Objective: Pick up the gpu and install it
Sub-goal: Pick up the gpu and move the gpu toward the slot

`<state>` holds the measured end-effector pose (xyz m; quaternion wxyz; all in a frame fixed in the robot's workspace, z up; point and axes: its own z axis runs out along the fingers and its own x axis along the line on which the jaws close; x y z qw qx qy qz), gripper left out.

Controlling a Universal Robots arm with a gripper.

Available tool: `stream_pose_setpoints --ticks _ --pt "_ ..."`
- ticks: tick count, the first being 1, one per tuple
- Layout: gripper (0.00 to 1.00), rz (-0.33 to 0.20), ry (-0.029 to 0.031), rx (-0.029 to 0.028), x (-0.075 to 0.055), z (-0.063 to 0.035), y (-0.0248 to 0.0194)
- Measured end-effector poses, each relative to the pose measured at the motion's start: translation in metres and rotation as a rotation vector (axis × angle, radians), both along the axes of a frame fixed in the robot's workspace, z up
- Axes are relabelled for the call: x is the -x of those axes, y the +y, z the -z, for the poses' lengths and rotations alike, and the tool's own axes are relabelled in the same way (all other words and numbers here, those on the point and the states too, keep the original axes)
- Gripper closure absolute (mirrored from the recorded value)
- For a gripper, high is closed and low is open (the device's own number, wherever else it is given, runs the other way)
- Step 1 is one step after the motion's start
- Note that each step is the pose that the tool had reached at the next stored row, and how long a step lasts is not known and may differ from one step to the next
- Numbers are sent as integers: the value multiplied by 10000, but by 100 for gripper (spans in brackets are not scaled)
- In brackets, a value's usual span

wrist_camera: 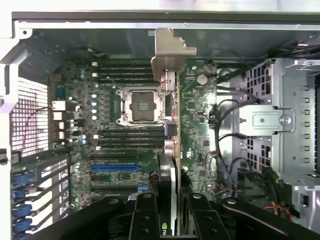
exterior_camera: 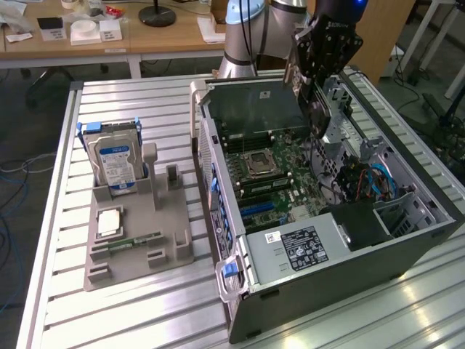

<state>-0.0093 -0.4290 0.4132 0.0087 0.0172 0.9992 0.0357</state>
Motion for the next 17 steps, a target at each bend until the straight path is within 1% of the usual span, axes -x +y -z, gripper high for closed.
stream_pose_setpoints --ticks 11,17 --pt "73 1 0 -1 -358 2 1" --pt "73 1 0 0 -517 2 1"
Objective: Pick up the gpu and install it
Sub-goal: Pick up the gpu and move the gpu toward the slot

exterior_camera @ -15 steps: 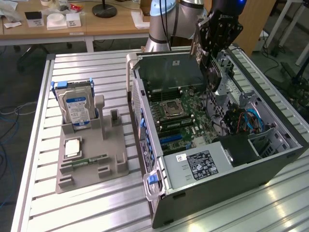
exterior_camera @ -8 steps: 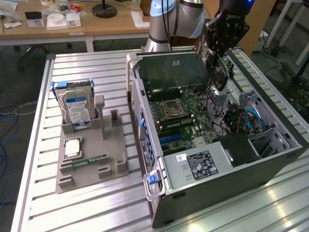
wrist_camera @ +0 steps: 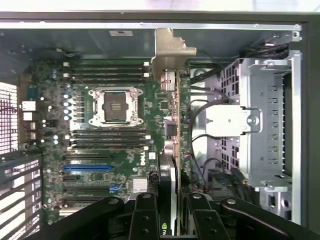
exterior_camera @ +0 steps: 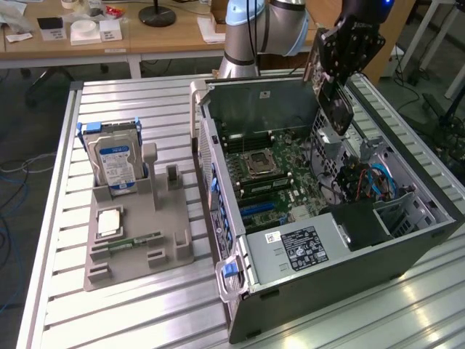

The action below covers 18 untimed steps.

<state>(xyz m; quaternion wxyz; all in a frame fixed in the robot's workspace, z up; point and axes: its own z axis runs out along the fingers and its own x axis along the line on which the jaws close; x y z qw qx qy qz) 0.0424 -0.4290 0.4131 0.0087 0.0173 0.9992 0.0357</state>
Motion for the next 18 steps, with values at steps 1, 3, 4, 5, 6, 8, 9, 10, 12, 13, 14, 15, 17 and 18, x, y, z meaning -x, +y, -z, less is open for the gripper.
stream_pose_setpoints --ticks 1,3,4,5,6,8,9,10,12,13,14,15,17,18 --pt "73 -1 0 0 -27 0 0" --pt "73 -1 0 0 -59 0 1" --pt "73 -1 0 0 -62 0 1" --pt "73 0 0 0 -62 0 1" --pt "73 0 0 0 -62 0 1" --pt "73 0 0 0 -63 0 0" --pt "73 -2 0 0 -68 0 1" --pt "73 0 0 0 -77 0 0" --pt "73 0 0 0 -115 0 0" --pt "73 -1 0 0 -129 0 1" --pt "73 -1 1 1 -142 0 1" --pt "73 -1 1 0 -155 1 1" --pt "73 0 1 1 -178 1 -8" --pt "73 -1 1 1 -188 1 -14"
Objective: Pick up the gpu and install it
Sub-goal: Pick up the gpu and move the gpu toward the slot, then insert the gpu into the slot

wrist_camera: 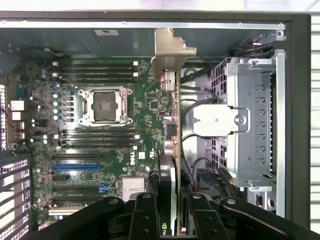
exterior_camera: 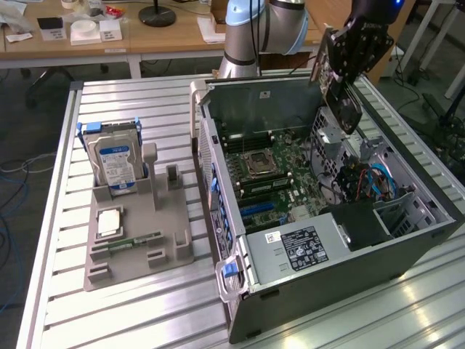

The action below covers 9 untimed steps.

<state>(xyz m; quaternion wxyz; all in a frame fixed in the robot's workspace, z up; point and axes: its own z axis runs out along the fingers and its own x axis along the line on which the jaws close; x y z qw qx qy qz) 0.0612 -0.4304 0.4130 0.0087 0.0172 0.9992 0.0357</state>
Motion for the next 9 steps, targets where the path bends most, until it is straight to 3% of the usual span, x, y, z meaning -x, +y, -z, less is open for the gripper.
stream_pose_setpoints --ticks 9 --pt "73 0 -1 -1 -14 1 -9"
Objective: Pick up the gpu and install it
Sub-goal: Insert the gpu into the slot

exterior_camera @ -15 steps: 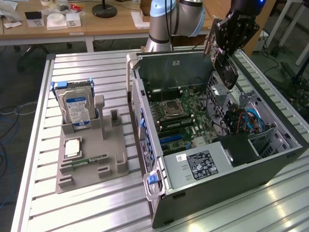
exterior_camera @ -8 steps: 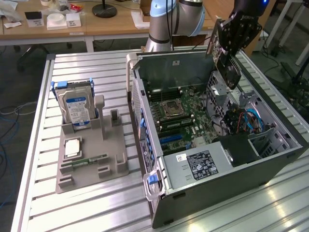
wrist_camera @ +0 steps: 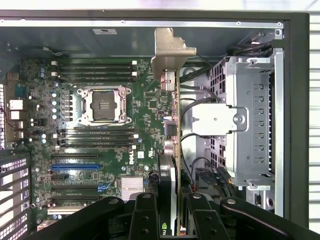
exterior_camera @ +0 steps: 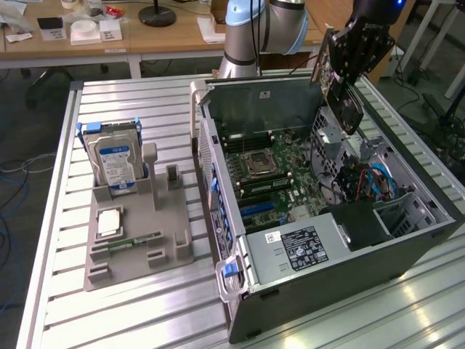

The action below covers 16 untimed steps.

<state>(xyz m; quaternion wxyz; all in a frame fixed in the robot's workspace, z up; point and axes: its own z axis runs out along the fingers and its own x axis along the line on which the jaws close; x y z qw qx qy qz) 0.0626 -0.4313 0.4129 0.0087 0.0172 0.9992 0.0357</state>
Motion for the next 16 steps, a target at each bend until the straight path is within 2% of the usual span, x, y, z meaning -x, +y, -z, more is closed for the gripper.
stream_pose_setpoints --ticks 16 --pt "73 -89 0 1 2 0 0"
